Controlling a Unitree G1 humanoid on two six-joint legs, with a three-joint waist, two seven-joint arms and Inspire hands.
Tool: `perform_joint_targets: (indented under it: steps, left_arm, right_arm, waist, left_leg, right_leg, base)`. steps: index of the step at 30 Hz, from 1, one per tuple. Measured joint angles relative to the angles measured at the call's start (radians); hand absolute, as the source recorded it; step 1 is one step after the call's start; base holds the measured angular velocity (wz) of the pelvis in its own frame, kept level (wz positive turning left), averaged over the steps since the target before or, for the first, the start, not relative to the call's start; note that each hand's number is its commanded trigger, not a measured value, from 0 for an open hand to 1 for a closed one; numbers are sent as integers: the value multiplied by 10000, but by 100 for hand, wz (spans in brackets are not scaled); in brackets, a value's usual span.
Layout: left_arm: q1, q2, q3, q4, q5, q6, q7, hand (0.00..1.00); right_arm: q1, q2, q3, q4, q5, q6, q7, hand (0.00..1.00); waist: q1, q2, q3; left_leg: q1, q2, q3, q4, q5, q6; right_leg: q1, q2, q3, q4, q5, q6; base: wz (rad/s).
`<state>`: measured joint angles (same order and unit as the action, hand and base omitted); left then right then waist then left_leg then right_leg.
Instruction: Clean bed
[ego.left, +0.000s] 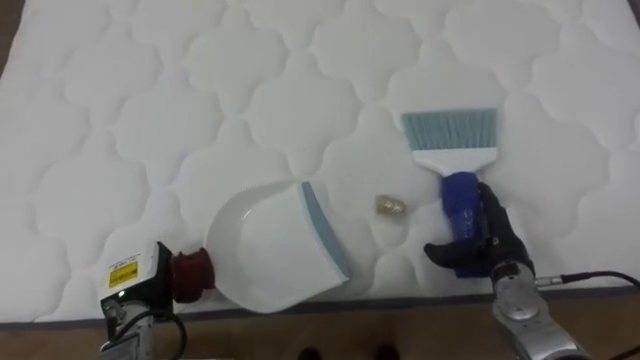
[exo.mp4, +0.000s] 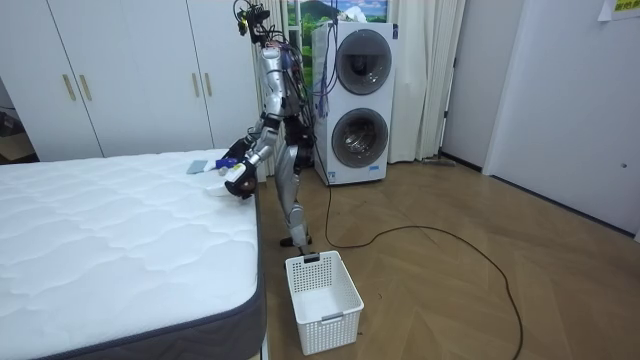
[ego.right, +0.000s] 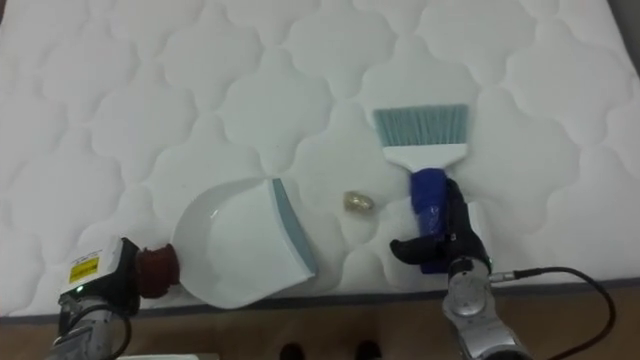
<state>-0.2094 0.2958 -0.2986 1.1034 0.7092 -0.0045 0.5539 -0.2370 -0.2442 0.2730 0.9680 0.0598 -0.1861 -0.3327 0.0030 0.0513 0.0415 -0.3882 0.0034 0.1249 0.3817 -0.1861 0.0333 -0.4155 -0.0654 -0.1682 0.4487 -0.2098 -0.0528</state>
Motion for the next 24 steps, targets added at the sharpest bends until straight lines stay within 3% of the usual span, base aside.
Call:
perform_joint_targets:
  steps: [5, 14, 23, 24]
  left_arm:
    - [18, -2, 0, -20, -9, 37, -13, 100]
    - [-86, -6, 4, -26, 3, 287, -196, 100]
    - [-196, -4, 7, -55, -5, 415, -194, 100]
    - [-188, -4, 7, -54, -6, 423, -188, 100]
  right_arm:
    - [-59, -35, -16, 127, -291, 53, 81, 0]
    - [-1011, -26, 87, 1290, -294, 225, 161, 0]
    - [-1172, -136, 86, 1555, -291, 371, 15, 0]
    - [-1171, -147, 86, 1554, -294, 401, -55, 61]
  waist:
    - [10, 5, -1]
    - [80, 18, 9]
    - [234, 18, 13]
    - [275, 16, 14]
  left_leg:
    - [-25, 4, 14, 14, 2, 4]
    - [-107, -49, -5, 198, 1, 13]
    - [-403, -164, -204, 574, -18, 36]
    - [-456, -162, -218, 626, -20, 40]
  right_leg:
    - [1, -22, -76, 29, -1, 1]
    - [-126, -218, -361, 379, -159, -52]
    - [-392, -425, -522, 910, -346, -71]
    - [-422, -427, -538, 928, -346, -71]
  base:
    - [3]
    - [3]
    - [8]
    - [7]
